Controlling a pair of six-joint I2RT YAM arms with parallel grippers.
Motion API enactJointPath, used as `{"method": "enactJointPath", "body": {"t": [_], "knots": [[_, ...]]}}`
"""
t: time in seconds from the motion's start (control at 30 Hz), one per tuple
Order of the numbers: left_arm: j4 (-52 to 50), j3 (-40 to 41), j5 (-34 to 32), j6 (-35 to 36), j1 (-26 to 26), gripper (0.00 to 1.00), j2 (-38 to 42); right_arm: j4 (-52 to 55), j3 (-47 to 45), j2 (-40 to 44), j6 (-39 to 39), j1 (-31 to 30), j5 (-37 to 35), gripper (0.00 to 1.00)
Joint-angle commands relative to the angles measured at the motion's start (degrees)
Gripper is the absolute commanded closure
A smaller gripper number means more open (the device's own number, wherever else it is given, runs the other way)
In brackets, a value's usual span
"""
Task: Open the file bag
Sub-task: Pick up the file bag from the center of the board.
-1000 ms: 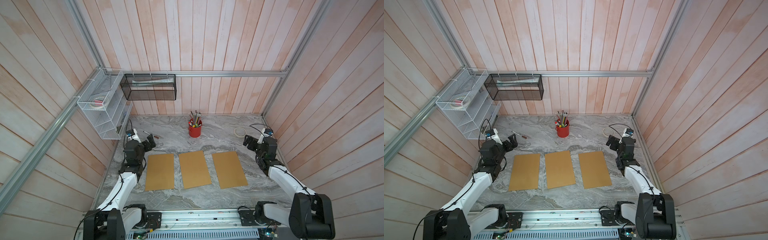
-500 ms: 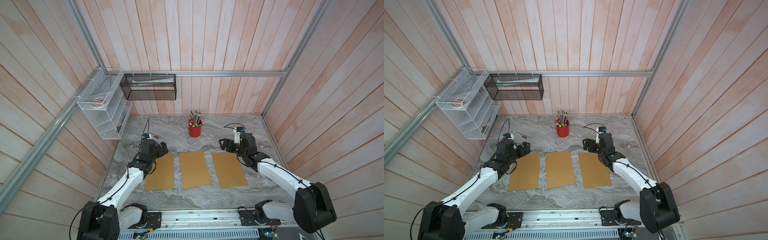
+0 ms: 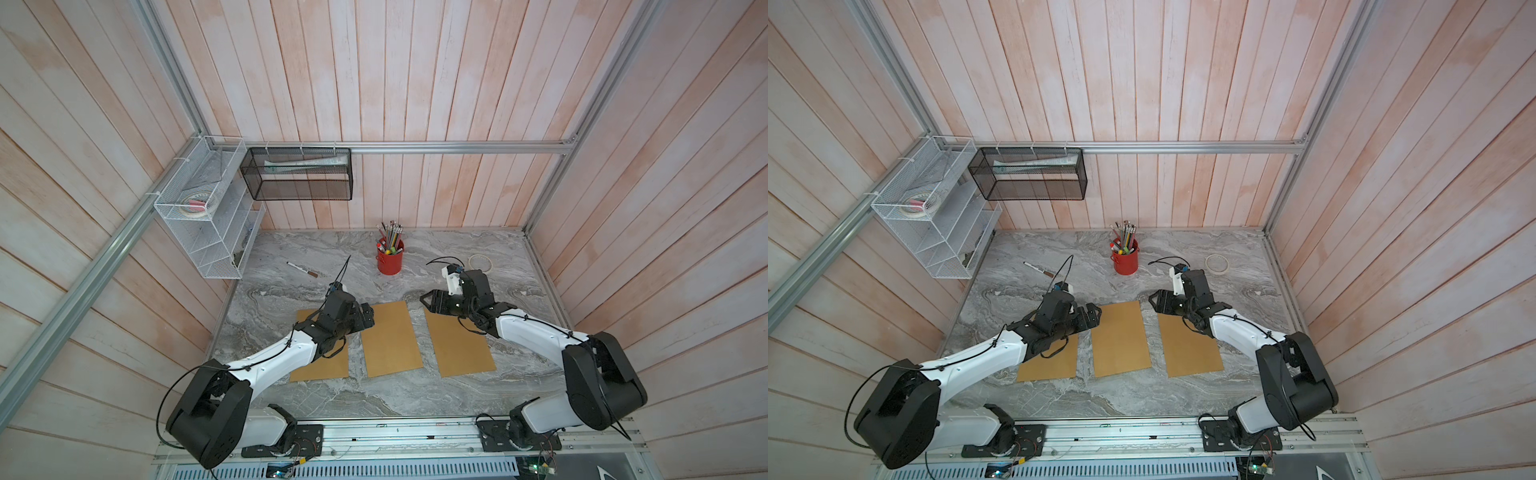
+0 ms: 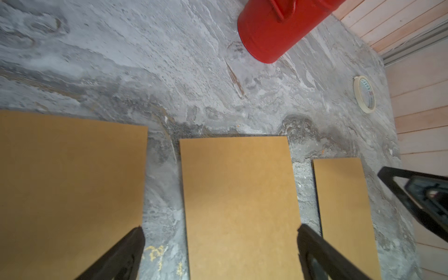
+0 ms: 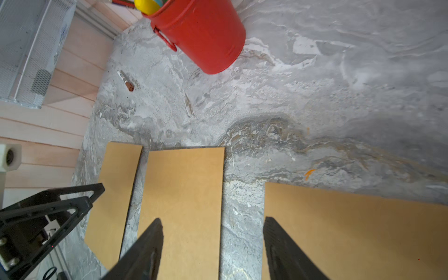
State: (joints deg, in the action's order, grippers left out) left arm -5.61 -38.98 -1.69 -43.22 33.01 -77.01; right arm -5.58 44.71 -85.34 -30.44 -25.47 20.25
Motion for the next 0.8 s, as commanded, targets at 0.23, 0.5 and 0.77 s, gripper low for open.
{"method": "enactJointPath", "body": {"t": [0.23,0.5,0.77], "knots": [[6.5,1.5,4.0,-4.9,2.8,0.10,-5.1,0.6,3.7,-6.8,0.4,-4.6,4.3,0.42],[7.1,2.0,4.1,-5.6,3.1,0.24,-7.1,0.2,2.9,-9.7,-0.2,-6.7,5.5,0.43],[7.6,3.3,4.0,-6.6,3.2,0.32,-9.0,1.3,2.3,-12.9,-0.6,-7.1,7.5,0.45]]}}
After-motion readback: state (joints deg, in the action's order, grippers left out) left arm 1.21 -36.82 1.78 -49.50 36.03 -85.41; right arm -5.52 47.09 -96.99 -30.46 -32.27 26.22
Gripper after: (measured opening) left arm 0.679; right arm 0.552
